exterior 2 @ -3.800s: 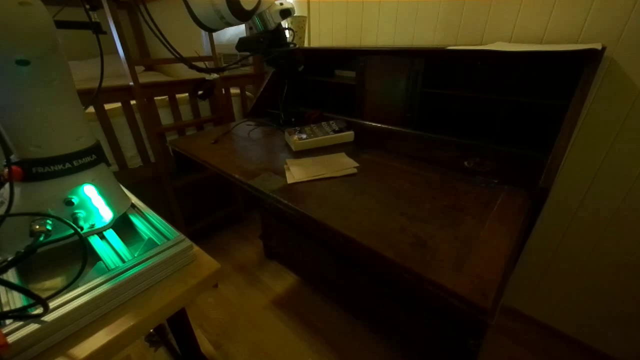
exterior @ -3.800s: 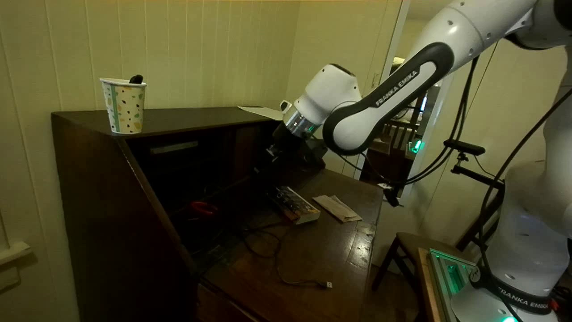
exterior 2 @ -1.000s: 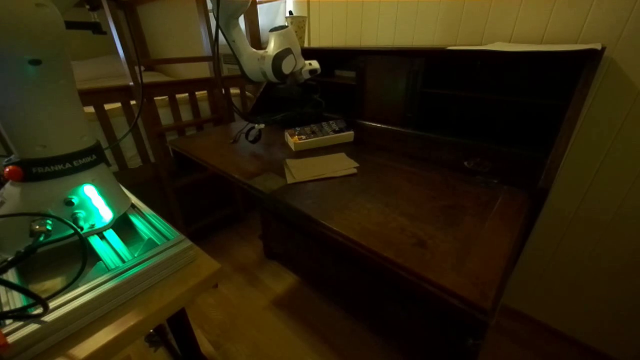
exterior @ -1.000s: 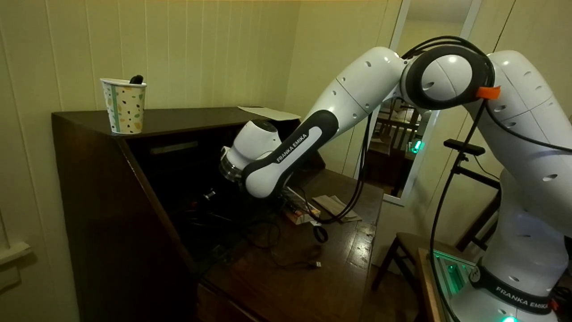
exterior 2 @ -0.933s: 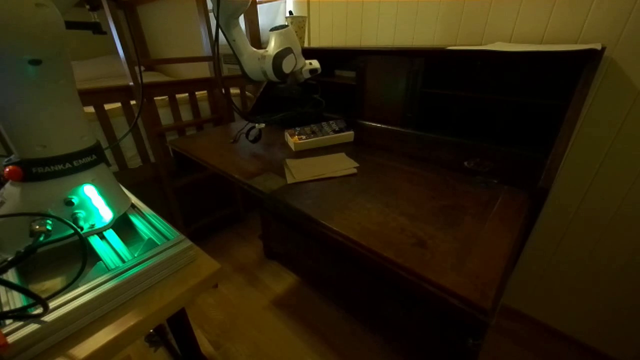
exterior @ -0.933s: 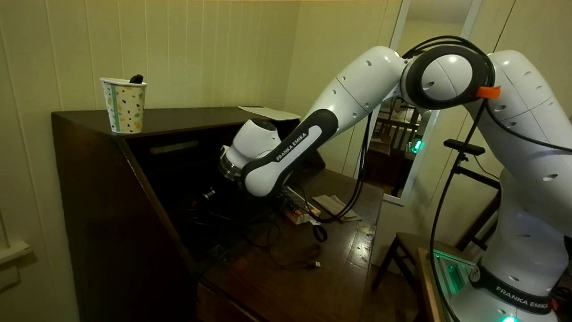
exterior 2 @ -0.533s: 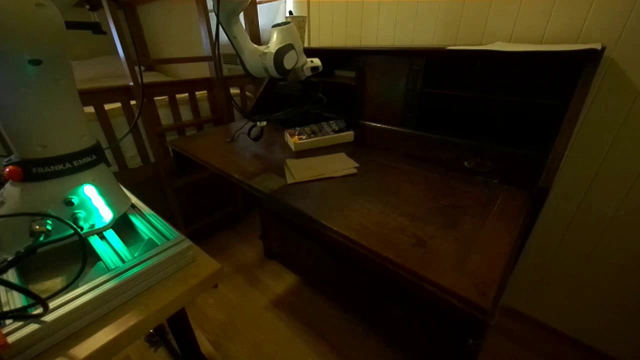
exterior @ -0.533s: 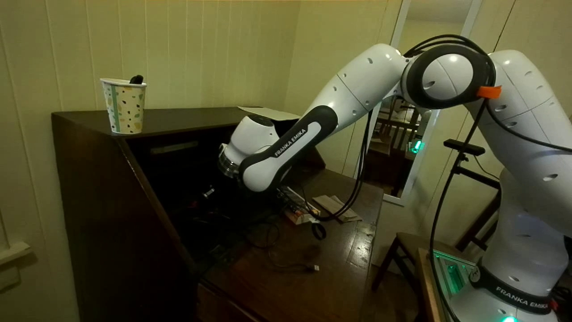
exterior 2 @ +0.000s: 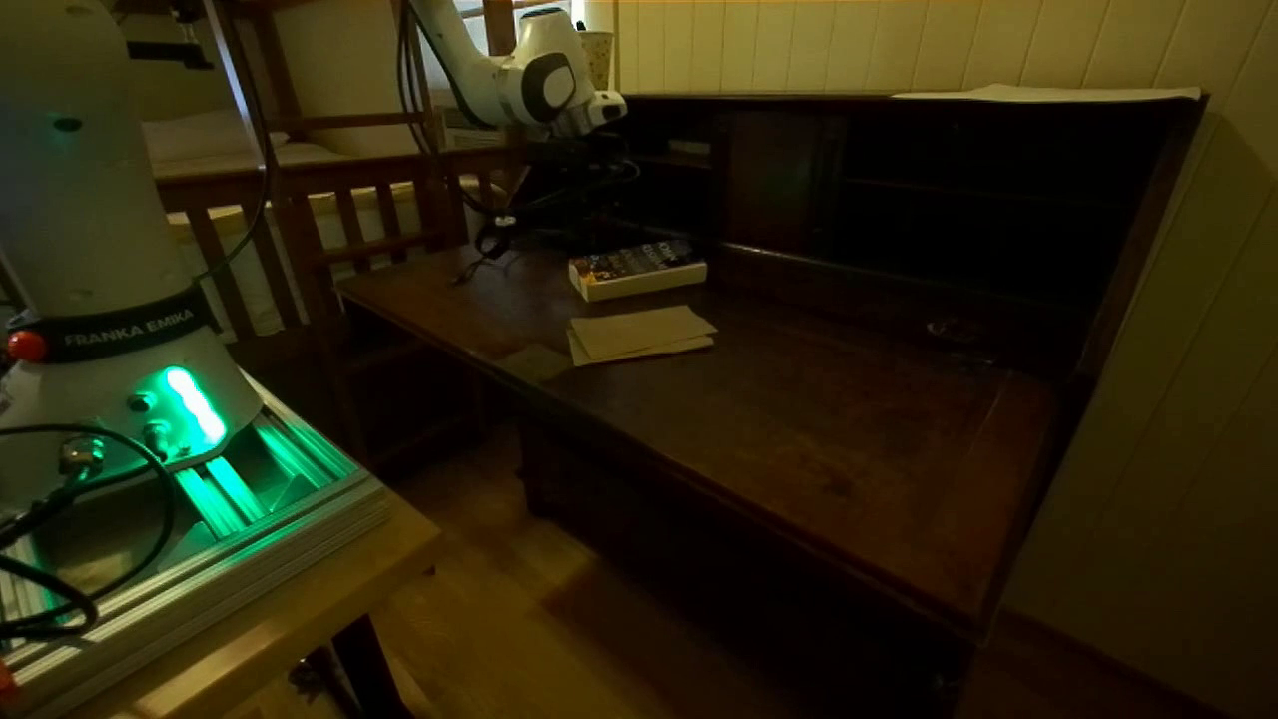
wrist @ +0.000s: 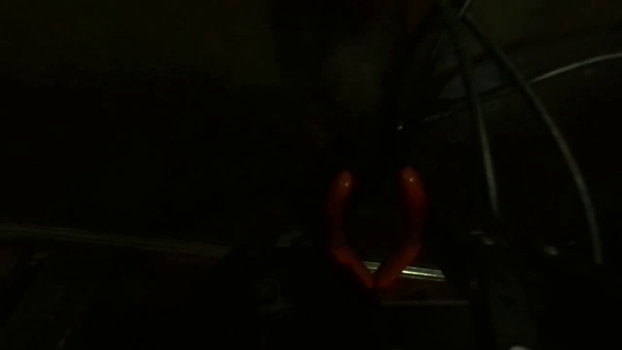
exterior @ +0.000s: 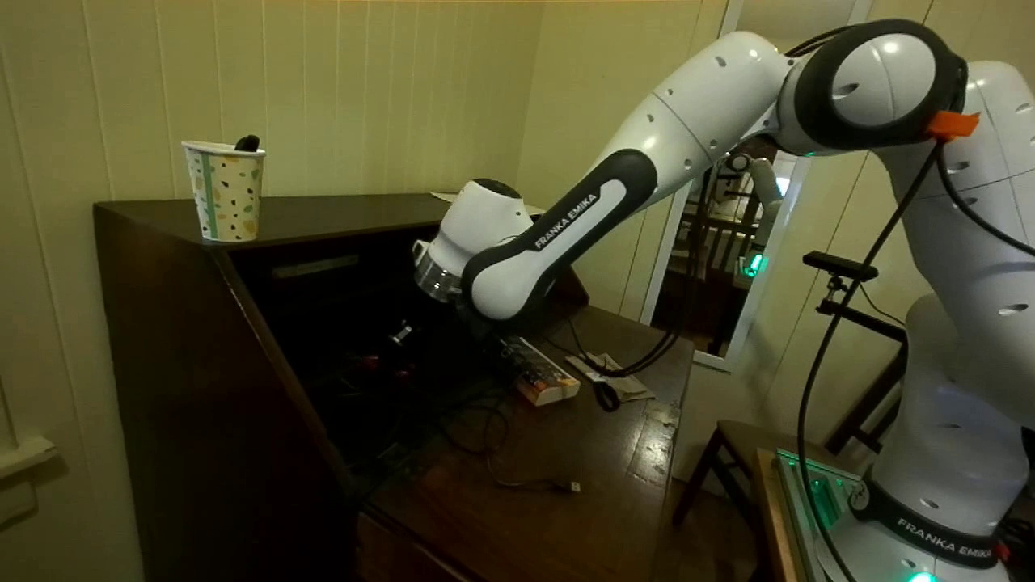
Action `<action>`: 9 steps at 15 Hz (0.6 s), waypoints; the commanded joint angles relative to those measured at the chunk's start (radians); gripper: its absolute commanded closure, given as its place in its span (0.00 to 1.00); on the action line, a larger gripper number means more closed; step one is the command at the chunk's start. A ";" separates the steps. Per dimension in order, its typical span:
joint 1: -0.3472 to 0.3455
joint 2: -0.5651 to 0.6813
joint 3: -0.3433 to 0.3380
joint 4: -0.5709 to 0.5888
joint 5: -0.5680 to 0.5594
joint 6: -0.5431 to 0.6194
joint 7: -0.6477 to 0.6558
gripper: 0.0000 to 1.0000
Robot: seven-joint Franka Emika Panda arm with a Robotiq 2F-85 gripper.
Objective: Pick up the red pliers and put it in the top left compartment
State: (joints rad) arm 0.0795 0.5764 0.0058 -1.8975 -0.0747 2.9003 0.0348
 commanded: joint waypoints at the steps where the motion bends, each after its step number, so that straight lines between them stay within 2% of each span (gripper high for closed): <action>1: -0.065 -0.196 0.079 -0.228 0.029 -0.017 -0.097 0.71; 5: -0.067 -0.376 0.064 -0.419 0.019 0.006 -0.087 0.71; 9: -0.023 -0.471 -0.026 -0.507 -0.080 0.140 0.030 0.71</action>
State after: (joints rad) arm 0.0292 0.2009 0.0361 -2.3082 -0.0873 2.9434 -0.0156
